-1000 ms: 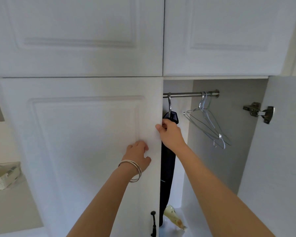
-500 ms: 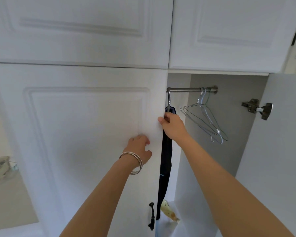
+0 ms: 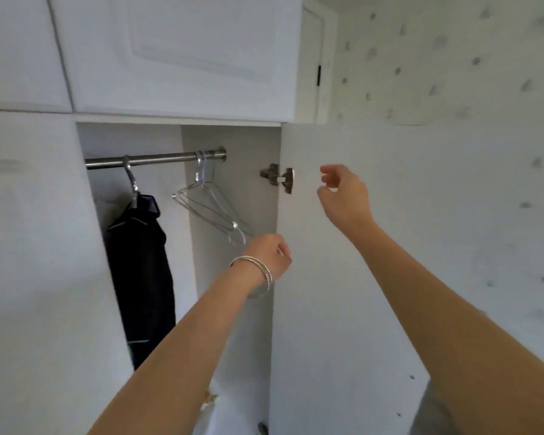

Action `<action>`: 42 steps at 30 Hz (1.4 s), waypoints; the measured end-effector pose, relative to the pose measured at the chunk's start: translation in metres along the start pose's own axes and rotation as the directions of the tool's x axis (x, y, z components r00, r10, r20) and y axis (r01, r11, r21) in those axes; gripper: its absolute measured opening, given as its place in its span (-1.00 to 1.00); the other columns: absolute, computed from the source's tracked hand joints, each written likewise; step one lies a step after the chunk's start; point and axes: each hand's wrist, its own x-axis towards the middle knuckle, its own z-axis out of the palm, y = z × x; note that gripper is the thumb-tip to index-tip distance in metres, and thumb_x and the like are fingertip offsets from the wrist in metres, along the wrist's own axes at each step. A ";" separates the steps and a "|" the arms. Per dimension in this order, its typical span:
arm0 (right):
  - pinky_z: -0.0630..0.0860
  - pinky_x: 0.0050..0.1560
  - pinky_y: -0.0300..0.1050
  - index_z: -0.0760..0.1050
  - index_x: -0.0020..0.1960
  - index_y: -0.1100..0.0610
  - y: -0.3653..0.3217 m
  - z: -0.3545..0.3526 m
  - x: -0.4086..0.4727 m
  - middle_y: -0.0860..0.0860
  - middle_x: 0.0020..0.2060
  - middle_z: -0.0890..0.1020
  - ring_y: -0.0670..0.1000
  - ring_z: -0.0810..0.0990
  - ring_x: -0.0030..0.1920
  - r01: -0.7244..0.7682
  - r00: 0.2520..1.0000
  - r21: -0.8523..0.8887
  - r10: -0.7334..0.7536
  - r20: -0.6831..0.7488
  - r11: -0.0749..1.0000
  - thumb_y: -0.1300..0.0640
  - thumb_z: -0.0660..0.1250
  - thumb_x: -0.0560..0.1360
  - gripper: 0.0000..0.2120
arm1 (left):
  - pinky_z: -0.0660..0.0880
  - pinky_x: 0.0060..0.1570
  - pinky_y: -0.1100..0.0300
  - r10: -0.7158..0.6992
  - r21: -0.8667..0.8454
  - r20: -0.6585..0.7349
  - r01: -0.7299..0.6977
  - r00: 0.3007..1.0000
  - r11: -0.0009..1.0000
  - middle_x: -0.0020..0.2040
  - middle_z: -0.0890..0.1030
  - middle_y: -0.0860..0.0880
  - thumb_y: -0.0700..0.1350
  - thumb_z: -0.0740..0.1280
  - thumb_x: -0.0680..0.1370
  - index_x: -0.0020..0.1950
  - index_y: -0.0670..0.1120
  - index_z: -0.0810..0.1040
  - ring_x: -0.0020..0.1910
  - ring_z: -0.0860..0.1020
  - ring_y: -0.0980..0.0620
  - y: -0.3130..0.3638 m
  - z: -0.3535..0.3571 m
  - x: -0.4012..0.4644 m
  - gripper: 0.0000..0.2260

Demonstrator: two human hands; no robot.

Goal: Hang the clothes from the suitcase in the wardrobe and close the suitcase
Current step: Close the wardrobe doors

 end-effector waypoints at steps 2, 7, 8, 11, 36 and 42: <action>0.39 0.11 -0.18 0.42 0.28 0.12 0.033 -0.044 -0.001 0.07 0.17 0.54 0.04 0.51 0.17 -0.070 0.983 -0.068 0.057 -0.173 0.995 0.29 0.23 0.47 -0.62 | 0.45 0.03 0.17 0.118 -0.019 0.069 -0.117 0.991 0.993 0.04 0.63 -0.16 -0.23 0.24 0.48 -0.04 -0.16 0.59 0.03 0.56 -0.11 0.034 0.035 0.009 -0.84; 0.39 0.02 -0.08 0.33 0.31 0.12 0.091 -0.122 -0.017 0.09 0.27 0.38 0.10 0.40 0.26 -0.243 0.837 -0.146 0.131 -0.531 0.959 0.31 0.24 0.41 -0.53 | 0.41 0.13 0.22 0.276 -0.090 0.196 -0.263 0.941 0.961 0.13 0.58 -0.08 -0.19 0.23 0.50 0.10 -0.12 0.54 0.14 0.52 -0.06 0.099 0.099 0.012 -0.79; 0.38 0.02 -0.07 0.30 0.33 0.14 0.101 -0.135 -0.021 0.12 0.30 0.34 0.13 0.37 0.28 -0.286 0.803 -0.154 0.148 -0.577 0.946 0.31 0.25 0.40 -0.49 | 0.40 0.11 0.24 0.299 -0.106 0.226 -0.282 0.927 0.954 0.14 0.58 -0.07 -0.18 0.23 0.50 0.12 -0.11 0.53 0.15 0.52 -0.05 0.110 0.110 0.011 -0.78; 0.35 0.20 -0.04 0.11 0.47 0.16 0.125 -0.156 -0.028 0.12 0.41 0.25 0.14 0.27 0.40 -0.401 0.815 -0.125 0.291 -0.502 0.907 0.28 0.30 0.42 -0.32 | 0.37 0.04 0.27 0.339 -0.131 0.281 -0.314 0.898 0.940 0.16 0.57 -0.07 -0.17 0.23 0.50 0.14 -0.11 0.51 0.14 0.52 -0.05 0.130 0.132 0.006 -0.77; 0.55 -0.24 -0.20 0.67 -0.26 0.10 0.131 -0.141 -0.079 0.01 -0.33 0.66 -0.01 0.62 -0.30 -0.624 0.693 0.499 0.133 0.708 0.601 0.30 0.24 0.11 -0.69 | 0.39 -0.38 0.37 0.364 -0.391 0.399 -0.204 0.841 0.898 -0.37 0.55 0.04 0.08 0.54 0.25 -0.31 -0.02 0.52 -0.39 0.47 0.13 0.085 0.093 -0.008 -0.73; 0.33 0.14 0.17 0.33 0.27 0.36 0.095 -0.085 -0.081 0.16 -0.02 0.57 0.27 0.45 0.12 -0.528 0.457 0.420 -0.170 0.873 0.738 0.16 0.34 0.18 -0.31 | 0.48 -0.22 0.24 0.239 -0.229 0.550 -0.130 0.800 0.965 -0.23 0.60 0.16 0.30 0.38 0.04 -0.20 0.06 0.48 -0.30 0.62 0.19 0.050 0.036 -0.037 -0.53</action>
